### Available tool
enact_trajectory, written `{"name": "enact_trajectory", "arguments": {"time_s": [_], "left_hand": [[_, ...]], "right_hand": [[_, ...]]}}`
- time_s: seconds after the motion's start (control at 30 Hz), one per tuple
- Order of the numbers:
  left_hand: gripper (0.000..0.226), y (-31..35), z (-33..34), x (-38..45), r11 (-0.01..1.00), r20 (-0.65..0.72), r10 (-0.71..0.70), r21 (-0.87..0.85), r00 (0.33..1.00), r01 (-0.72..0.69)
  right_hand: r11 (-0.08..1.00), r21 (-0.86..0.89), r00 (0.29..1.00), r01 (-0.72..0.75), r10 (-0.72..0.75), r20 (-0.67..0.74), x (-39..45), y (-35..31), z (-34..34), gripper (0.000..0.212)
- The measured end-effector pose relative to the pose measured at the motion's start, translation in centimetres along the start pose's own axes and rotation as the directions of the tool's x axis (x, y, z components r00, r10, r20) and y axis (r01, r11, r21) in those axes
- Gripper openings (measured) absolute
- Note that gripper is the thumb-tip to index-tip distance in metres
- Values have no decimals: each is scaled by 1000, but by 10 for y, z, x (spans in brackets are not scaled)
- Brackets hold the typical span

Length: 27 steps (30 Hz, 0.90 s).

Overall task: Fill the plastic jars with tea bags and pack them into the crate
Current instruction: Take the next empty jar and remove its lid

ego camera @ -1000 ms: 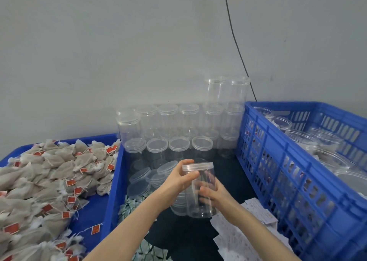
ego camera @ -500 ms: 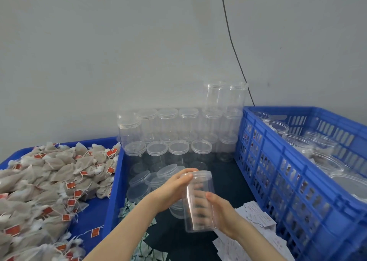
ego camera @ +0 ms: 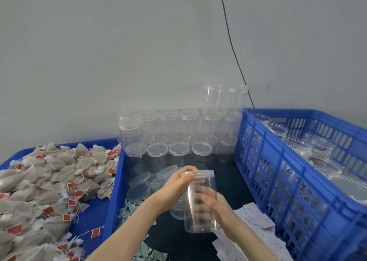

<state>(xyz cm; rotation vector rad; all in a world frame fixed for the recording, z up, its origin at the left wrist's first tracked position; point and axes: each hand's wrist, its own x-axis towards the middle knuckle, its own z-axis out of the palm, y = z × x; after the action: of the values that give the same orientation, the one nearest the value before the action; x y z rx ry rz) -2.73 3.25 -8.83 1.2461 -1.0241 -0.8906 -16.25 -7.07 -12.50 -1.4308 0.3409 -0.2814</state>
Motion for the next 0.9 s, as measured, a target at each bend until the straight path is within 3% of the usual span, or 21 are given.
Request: {"name": "enact_trajectory", "arguments": {"time_s": [0.23,0.47,0.73,0.83,0.9], "left_hand": [[53,0,-2,-1,999,-55,-16,37,998,18],[51,1,-4,-2,994,7,-42,99,999,41],[52,3,-6,-2,998,4,-34,45,999,34],[50,8,-7,-1,983,-34,-61,172,998,66],[44,6,-2,3,952,-141,-63,288,988,102]], "right_hand": [[999,-21,999,43,-43,-25,-7,-6,4,78],[997,-43,997,62,-63,-38,-14,-9,5,77],[990,-117,992,76,-87,-95,-10,-7,9,77],[966,-251,976,56,-106,-190,-7,-6,11,71],[910,-413,934,25,-168,-314,-4,-7,11,66]]}}
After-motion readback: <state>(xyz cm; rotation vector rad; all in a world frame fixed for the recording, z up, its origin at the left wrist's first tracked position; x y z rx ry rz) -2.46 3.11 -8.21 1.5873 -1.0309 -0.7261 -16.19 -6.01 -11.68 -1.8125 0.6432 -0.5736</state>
